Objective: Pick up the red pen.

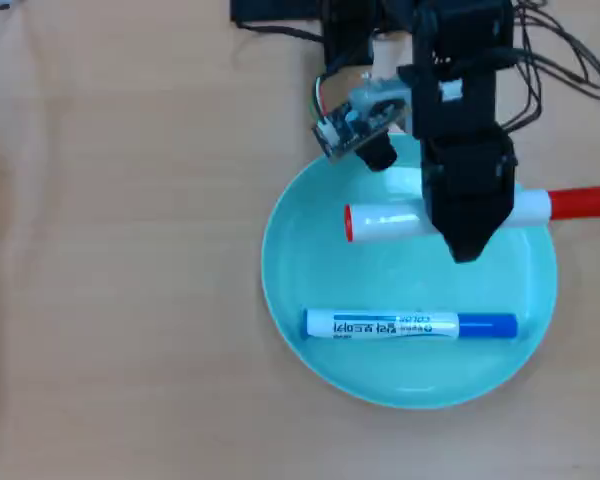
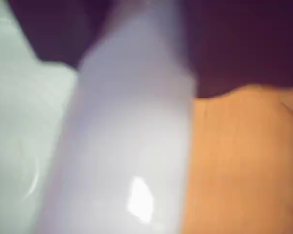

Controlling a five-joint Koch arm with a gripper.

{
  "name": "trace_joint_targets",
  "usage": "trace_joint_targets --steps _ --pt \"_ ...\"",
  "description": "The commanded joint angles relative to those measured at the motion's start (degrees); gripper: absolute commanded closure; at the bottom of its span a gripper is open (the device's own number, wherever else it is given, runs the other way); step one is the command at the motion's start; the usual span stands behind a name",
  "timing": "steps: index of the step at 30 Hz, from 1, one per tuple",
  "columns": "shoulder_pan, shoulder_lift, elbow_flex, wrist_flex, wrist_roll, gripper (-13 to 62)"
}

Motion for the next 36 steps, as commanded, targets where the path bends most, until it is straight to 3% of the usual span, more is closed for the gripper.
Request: trace_joint_targets --steps 1,36 --pt "-0.3 5.5 -1.7 -0.3 -0.3 57.2" --pt "-1.1 8.8 -1.1 8.7 -0.7 57.1"
